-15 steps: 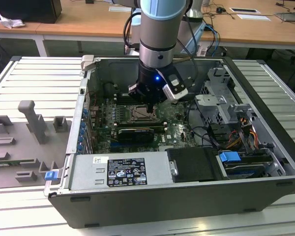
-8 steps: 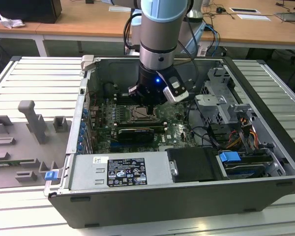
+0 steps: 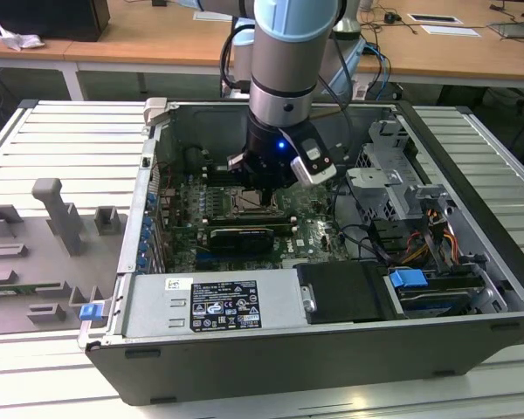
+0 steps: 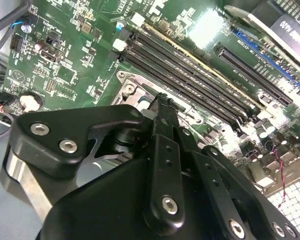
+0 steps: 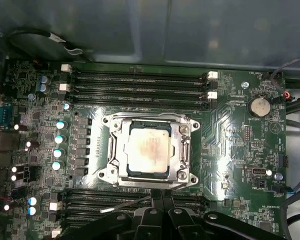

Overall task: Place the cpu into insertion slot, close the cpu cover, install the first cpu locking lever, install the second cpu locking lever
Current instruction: 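Install the second cpu locking lever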

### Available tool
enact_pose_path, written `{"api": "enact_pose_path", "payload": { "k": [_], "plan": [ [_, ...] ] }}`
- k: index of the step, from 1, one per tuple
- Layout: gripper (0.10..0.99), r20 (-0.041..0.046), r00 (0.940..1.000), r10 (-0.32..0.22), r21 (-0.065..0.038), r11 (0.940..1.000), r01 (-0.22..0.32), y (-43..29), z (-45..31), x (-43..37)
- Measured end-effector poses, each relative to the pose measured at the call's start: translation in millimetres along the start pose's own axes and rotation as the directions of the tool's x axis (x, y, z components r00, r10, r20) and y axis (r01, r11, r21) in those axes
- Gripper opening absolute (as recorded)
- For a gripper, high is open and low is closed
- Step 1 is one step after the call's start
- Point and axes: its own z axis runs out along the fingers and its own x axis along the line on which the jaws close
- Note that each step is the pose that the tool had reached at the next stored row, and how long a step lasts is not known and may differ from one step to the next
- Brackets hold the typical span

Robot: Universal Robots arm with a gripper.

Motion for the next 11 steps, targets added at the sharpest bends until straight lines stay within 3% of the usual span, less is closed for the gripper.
{"api": "enact_pose_path", "payload": {
  "k": [11],
  "plan": [
    [0.106,-0.001,1.0,-0.008,-0.006,0.9999,0.008,-5.7,0.3,5.4]
  ]
}}
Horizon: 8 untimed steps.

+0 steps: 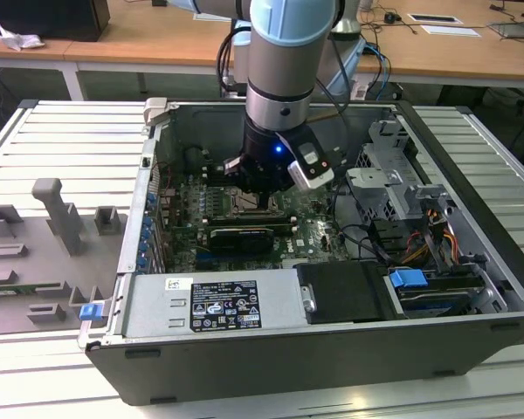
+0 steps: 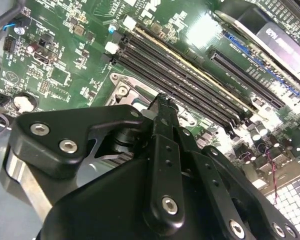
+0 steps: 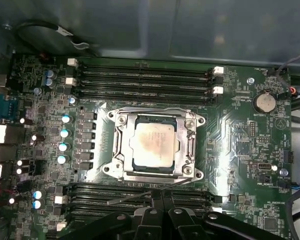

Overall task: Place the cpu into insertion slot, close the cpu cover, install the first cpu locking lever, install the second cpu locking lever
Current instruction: 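Install the second cpu locking lever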

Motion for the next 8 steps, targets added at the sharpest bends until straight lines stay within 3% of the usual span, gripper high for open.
{"api": "enact_pose_path", "payload": {
  "k": [4,8],
  "plan": [
    [0.106,0.0002,1.0,0.0,-0.002,1.0,0.0,0.2,0.2,4.6],
    [0.106,0.0006,1.0,0.0,-0.011,0.9999,0.0,-0.3,1.0,19.9]
  ]
}}
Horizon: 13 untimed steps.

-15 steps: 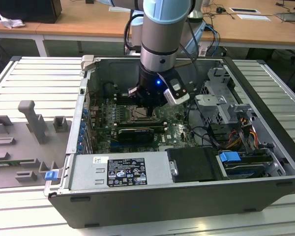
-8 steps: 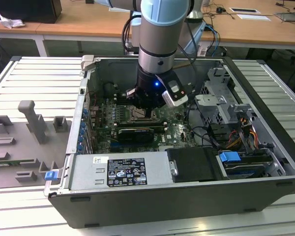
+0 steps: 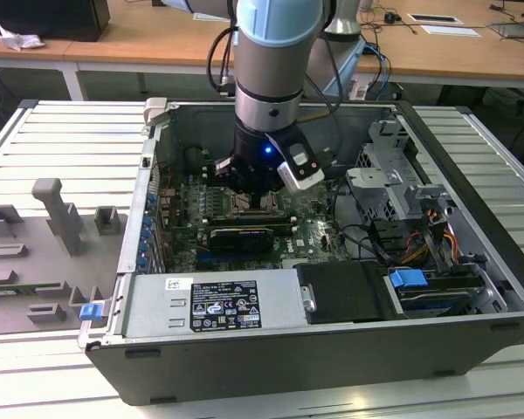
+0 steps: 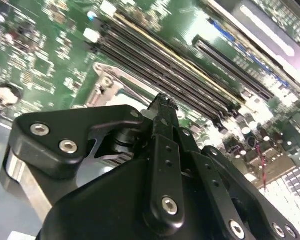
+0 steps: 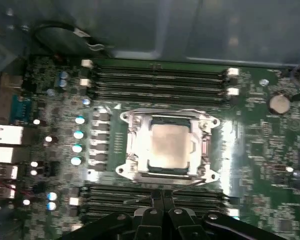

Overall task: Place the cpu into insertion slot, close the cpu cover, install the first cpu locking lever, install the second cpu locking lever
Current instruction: 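Install the second cpu locking lever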

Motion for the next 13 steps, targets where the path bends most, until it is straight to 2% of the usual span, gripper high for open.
{"api": "enact_pose_path", "payload": {
  "k": [1,4,13],
  "plan": [
    [0.106,0.0005,1.0,0.0,-0.003,1.0,0.0,0.0,1.9,3.9],
    [0.106,0.0002,1.0,0.0,-0.004,1.0,0.0,-0.8,7.8,4.1],
    [0.106,0.0002,1.0,0.0,-0.004,1.0,0.0,-1.5,13.9,4.1]
  ]
}}
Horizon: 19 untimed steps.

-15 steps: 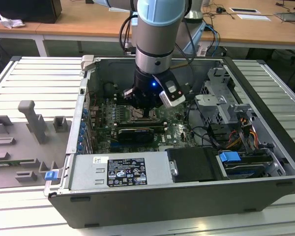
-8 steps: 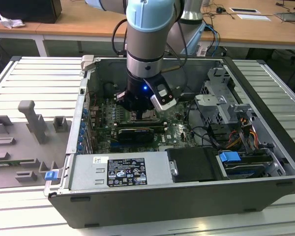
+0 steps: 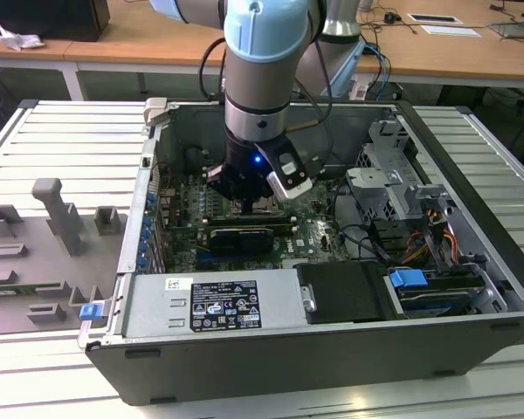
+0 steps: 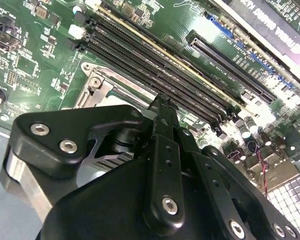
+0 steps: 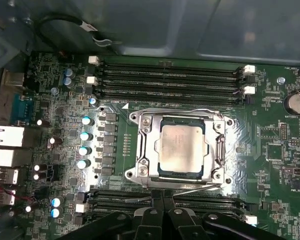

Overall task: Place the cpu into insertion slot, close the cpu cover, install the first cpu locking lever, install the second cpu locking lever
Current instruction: 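Install the second cpu locking lever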

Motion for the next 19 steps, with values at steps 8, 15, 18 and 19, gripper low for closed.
{"api": "enact_pose_path", "payload": {
  "k": [8,15,18,19],
  "plan": [
    [0.106,0.0,1.0,0.0,0.0,1.0,0.0,-0.5,3.4,0.0],
    [0.106,0.0,1.0,0.0,0.0,1.0,0.0,-0.7,5.6,0.0],
    [0.106,0.0,1.0,0.0,0.0,1.0,0.0,-0.9,6.7,0.0],
    [0.106,0.0,1.0,0.0,0.0,1.0,0.0,-0.9,6.9,0.0]
  ]
}}
